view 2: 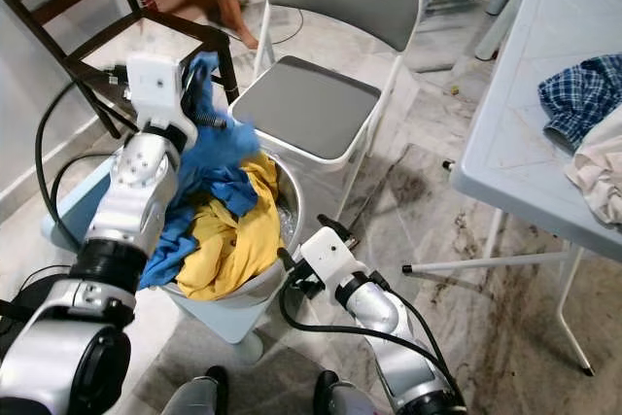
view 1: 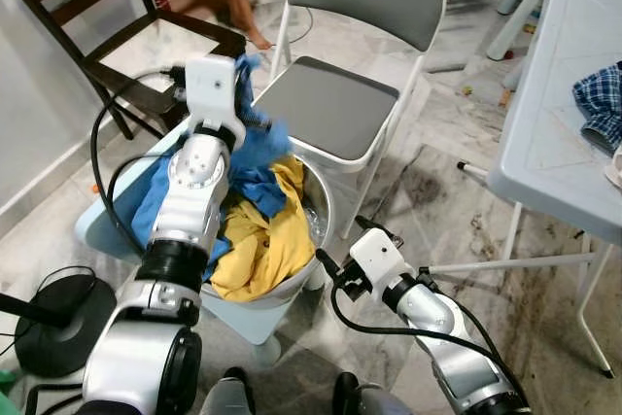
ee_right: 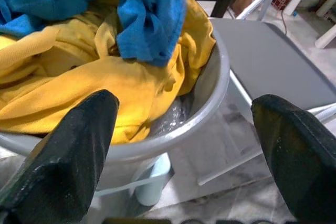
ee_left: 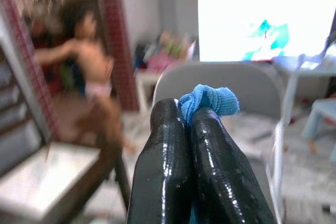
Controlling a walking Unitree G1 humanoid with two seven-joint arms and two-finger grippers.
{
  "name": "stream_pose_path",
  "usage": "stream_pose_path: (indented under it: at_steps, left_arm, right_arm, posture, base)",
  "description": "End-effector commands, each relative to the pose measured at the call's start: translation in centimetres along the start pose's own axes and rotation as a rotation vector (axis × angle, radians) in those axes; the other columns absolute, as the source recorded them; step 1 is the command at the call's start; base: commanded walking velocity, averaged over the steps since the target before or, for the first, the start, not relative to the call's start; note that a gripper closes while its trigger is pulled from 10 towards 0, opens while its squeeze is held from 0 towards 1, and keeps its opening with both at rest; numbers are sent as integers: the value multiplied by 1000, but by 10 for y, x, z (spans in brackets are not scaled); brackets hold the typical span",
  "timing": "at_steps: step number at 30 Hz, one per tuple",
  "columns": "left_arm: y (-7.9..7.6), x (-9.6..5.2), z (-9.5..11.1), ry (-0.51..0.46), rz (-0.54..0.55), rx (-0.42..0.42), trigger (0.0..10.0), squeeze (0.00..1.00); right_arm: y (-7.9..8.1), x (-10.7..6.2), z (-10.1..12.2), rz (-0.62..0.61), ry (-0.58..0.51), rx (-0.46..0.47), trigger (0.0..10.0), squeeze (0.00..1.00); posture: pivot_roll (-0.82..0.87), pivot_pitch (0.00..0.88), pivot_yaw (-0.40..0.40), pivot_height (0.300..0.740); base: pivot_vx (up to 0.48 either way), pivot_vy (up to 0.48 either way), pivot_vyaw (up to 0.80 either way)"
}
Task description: Hang hanger
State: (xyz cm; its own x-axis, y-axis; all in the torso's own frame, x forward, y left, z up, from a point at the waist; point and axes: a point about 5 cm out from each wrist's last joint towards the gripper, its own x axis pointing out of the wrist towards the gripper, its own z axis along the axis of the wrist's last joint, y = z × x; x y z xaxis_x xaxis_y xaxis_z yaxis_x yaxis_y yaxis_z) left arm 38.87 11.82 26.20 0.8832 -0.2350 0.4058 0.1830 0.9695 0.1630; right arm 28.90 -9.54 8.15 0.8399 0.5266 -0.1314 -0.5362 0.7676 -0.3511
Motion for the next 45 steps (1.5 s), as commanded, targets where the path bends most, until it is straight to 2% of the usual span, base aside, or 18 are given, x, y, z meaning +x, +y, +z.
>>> stream_pose_path:
  at_steps: [1,2,3,8,10,15,18,20,22,30,32,38,39,40,41,42,43,45]
  left_arm:
    - [-3,9,28,-118,-43,11,0,0]
    - [-4,13,36,-149,-58,16,0,0]
    - [-7,21,59,-233,-103,14,0,0]
    - [-11,29,83,-315,-150,15,0,0]
    - [-15,33,106,-395,-195,-1,0,0]
    - [-17,27,117,-437,-259,-25,0,0]
    - [-14,18,105,-408,-292,-22,0,0]
    - [-2,-4,78,-322,-274,-17,0,0]
    - [1,-10,72,-301,-264,-13,0,0]
    - [24,-93,-1,-22,-169,8,0,0]
    - [26,-111,-25,64,-133,-3,0,0]
    - [14,-147,-58,222,-129,-42,0,0]
    - [12,-158,-68,268,-121,-33,1373,0]
    - [11,-165,-74,299,-114,-26,1373,0]
    - [11,-172,-79,318,-105,-24,3490,0]
    - [11,-172,-79,318,-105,-24,3490,0]
    - [12,-185,-86,356,-72,-7,9569,0]
    - [15,-195,-93,393,-37,13,10000,0]
  right_arm:
    - [1,-1,-5,-8,12,8,10000,0]
    - [1,0,-5,-11,10,8,10000,0]
    - [0,2,-4,-18,5,7,10000,0]
    - [0,5,-4,-24,0,6,10000,0]
    - [0,8,-4,-30,-4,6,10000,0]
    - [2,9,-4,-29,-8,9,10000,0]
    - [3,8,-5,-25,-5,11,10000,0]
    - [5,4,-9,-13,4,11,10000,0]
    - [6,3,-11,-9,10,10,10000,0]
    - [9,-2,-18,36,31,4,10000,0]
    - [10,-1,-18,53,33,1,10000,0]
    - [11,-2,-17,70,33,-8,10000,0]
    - [10,-2,-18,72,34,-10,10000,0]
    - [10,-2,-18,73,35,-11,10000,0]
    - [10,-2,-18,73,37,-13,10000,0]
    - [10,-2,-18,73,37,-13,10000,0]
    - [9,-3,-19,75,40,-15,10000,0]
    - [9,-5,-20,77,43,-14,10000,0]
  posture:
    - [150,160,16,740]
    - [151,155,19,740]
    - [153,146,24,740]
    - [158,133,31,740]
    - [163,130,32,740]
    - [169,140,25,740]
    - [172,146,21,740]
    - [184,167,9,740]
    - [186,170,6,740]
    - [235,216,-34,740]
    - [244,228,-49,740]
    - [246,243,-63,740]
    - [243,244,-64,740]
    - [243,244,-64,740]
    - [242,249,-65,740]
    - [242,249,-65,740]
    - [241,252,-67,740]
    - [243,256,-69,740]
  base:
    - [0,0,0]
    - [0,0,0]
    - [0,0,0]
    - [0,0,0]
    - [0,0,0]
    - [0,0,0]
    - [0,0,0]
    - [0,0,0]
    - [0,0,0]
    - [0,0,0]
    - [0,0,0]
    - [0,0,0]
    - [0,0,0]
    - [0,0,0]
    - [0,0,0]
    - [0,0,0]
    - [0,0,0]
    - [0,0,0]
